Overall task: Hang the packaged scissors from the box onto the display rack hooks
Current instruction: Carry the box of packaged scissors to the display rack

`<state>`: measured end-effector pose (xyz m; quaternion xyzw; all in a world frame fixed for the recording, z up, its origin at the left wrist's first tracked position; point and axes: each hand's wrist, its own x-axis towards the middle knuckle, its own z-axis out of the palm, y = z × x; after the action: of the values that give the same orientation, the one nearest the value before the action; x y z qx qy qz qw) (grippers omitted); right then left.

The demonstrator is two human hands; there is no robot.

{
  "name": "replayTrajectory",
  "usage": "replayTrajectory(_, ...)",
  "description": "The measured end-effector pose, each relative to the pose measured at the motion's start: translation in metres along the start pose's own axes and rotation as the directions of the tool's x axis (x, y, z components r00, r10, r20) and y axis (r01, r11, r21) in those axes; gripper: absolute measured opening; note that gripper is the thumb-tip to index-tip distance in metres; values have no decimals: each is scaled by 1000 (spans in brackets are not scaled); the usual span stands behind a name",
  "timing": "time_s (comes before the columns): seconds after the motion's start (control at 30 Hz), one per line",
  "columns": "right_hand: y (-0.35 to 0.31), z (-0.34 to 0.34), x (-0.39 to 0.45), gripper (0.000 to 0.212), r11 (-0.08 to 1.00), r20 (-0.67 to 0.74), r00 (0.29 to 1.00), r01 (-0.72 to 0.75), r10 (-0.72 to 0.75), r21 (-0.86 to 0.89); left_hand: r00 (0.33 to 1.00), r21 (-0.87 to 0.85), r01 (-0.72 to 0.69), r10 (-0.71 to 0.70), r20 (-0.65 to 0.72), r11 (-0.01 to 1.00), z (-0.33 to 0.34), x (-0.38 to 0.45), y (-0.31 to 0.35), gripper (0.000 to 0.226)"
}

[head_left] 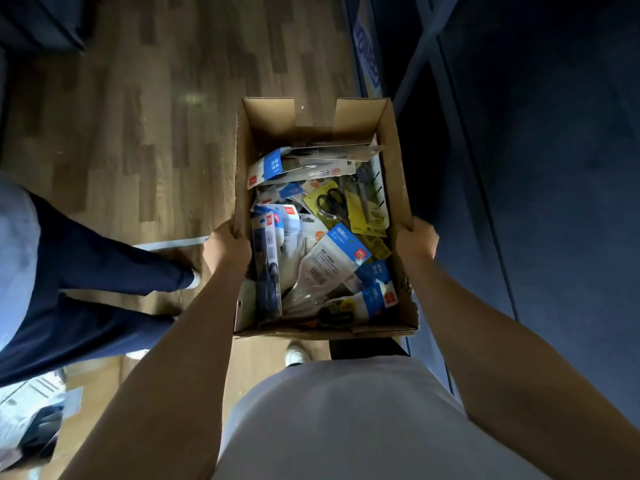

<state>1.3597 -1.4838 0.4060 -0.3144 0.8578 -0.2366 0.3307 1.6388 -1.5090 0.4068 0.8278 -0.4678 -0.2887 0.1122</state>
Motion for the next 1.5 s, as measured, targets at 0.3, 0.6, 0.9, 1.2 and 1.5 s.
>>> replayTrajectory(0.3,-83,16,133,21,997,34,999,13,-11,-78,993,-11,116,-116,-18,993,20,99,94,26)
replayTrajectory(0.6,-151,30,215,25,994,43,999,4,1,-110,991,-61,130,-132,-28,990,9,176,158,22)
replayTrajectory(0.9,-279,98,289,25,953,72,993,114,-98,-281,981,-164,177,-188,-55,970,-26,305,184,22)
replayTrajectory(1.2,-433,178,334,28,927,118,980,188,-158,-324,969,-265,224,-243,-42,938,-100,446,202,24)
replayTrajectory(1.5,-580,275,366,27,916,240,927,341,-290,-210,912,-342,328,-389,-129,881,-176,561,195,20)
